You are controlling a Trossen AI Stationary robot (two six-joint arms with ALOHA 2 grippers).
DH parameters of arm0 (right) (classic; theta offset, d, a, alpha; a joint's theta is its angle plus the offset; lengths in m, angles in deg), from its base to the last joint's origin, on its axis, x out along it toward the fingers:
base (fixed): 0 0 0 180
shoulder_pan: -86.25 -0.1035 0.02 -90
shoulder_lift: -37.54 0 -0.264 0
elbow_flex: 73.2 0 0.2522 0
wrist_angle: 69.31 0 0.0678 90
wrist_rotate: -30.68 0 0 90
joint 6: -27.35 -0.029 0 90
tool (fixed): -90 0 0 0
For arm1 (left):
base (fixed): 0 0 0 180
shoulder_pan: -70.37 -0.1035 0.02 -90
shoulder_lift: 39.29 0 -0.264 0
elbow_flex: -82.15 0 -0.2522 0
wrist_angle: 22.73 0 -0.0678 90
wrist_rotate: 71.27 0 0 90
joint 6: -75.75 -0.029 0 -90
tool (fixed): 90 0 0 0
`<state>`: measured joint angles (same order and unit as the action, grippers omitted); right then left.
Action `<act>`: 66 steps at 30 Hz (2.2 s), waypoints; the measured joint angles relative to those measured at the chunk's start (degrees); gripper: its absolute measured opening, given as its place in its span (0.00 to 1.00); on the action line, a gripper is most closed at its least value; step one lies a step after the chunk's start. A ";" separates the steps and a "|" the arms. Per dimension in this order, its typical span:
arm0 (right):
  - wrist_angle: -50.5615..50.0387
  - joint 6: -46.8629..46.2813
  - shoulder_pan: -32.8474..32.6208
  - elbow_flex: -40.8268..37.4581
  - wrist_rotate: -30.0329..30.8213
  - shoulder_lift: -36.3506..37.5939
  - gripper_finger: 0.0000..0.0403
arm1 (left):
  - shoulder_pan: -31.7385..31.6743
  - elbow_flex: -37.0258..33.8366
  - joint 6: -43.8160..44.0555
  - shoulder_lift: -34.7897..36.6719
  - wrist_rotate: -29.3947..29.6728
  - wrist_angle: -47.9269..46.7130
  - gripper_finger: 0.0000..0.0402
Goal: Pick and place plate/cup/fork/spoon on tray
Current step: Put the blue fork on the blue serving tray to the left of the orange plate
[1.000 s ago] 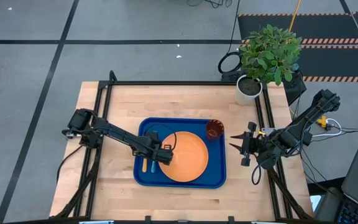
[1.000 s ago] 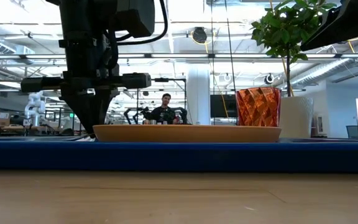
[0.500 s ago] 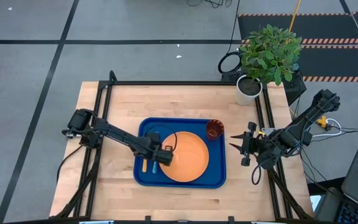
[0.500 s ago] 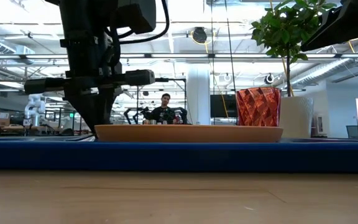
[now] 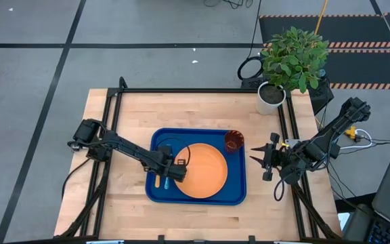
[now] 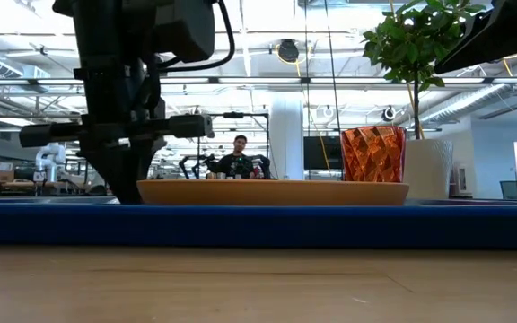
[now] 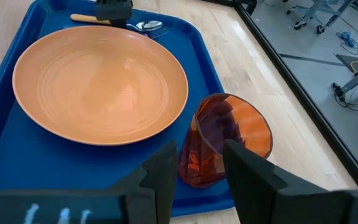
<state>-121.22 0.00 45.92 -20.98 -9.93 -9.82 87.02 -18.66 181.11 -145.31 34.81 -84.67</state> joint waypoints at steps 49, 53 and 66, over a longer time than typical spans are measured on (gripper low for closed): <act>-0.03 -0.46 -0.02 0.02 -0.06 -0.02 0.31 | -0.11 -0.02 -1.72 -1.92 0.72 2.15 0.25; -0.04 -0.50 -0.01 0.02 -0.11 -0.02 0.31 | -0.11 0.00 -1.84 -1.90 0.72 2.07 0.29; -0.04 -0.70 0.00 0.02 -0.17 -0.02 0.31 | -0.13 0.30 -3.36 -1.88 0.55 1.62 0.30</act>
<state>-121.26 -0.70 45.92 -20.96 -10.11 -9.84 86.89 -18.36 177.75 -147.19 35.35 -83.05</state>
